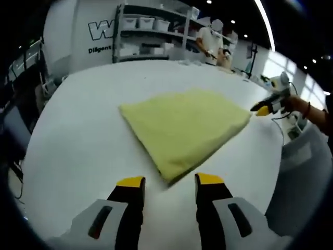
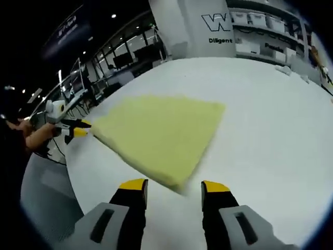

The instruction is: Fold the garment on the visible template until the final outline fits inside the template.

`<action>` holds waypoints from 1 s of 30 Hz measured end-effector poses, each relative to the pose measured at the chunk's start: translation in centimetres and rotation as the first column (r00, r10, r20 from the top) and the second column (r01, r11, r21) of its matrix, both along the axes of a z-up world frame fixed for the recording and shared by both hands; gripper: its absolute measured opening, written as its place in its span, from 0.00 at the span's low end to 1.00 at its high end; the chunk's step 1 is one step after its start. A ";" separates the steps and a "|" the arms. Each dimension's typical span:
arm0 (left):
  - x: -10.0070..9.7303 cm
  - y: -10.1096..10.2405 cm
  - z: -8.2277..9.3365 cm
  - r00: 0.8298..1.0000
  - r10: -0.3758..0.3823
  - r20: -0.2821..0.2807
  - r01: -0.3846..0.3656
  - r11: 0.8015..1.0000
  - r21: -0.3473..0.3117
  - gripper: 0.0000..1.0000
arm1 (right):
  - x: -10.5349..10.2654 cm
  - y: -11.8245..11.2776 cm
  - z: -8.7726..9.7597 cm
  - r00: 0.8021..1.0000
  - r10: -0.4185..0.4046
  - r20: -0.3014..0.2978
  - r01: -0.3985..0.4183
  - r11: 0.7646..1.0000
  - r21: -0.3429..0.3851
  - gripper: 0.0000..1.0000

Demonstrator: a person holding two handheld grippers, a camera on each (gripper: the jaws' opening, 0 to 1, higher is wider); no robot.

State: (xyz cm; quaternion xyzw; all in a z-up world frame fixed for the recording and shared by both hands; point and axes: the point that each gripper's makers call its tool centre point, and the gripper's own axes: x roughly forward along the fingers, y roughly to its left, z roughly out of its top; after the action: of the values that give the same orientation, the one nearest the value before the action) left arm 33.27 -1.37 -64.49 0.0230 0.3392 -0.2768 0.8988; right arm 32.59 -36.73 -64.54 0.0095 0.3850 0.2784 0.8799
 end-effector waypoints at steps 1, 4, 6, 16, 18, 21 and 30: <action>-0.1 -0.1 0.4 1.000 0.018 0.003 -0.018 1.000 -0.017 0.47 | 0.0 0.0 0.2 1.000 -0.002 0.008 0.002 1.000 -0.005 0.45; -0.6 -0.4 1.2 0.999 0.045 0.001 -0.045 0.998 -0.051 0.55 | -0.4 0.3 1.2 1.000 -0.016 0.023 0.017 1.000 -0.001 0.55; -1.1 -0.4 1.7 0.998 0.070 0.000 -0.069 0.996 -0.059 0.62 | -0.6 0.6 1.8 0.999 -0.031 0.035 0.031 0.999 0.011 0.63; -3.6 -1.0 3.3 0.992 0.130 -0.003 -0.129 0.989 -0.071 0.91 | -2.2 2.1 5.1 0.993 -0.070 0.094 0.063 0.995 0.082 0.87; -4.3 -1.7 4.0 0.992 0.125 0.008 -0.124 0.990 -0.069 0.94 | -2.5 2.2 5.7 0.991 -0.078 0.108 0.069 0.994 0.087 0.92; -4.9 -2.1 4.6 0.993 0.118 0.011 -0.117 0.990 -0.073 0.97 | -3.2 2.7 6.5 0.989 -0.084 0.119 0.071 0.992 0.108 0.98; -6.2 -2.5 5.6 0.993 0.113 0.031 -0.111 0.992 -0.055 0.99 | -4.8 2.3 7.9 0.978 -0.102 0.181 0.089 0.993 0.080 0.99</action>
State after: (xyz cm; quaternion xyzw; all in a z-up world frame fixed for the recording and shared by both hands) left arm 27.04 -3.84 -58.91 -0.0152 0.3172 -0.2342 0.9189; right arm 27.82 -34.38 -56.66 0.0336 0.2908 0.2491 0.9232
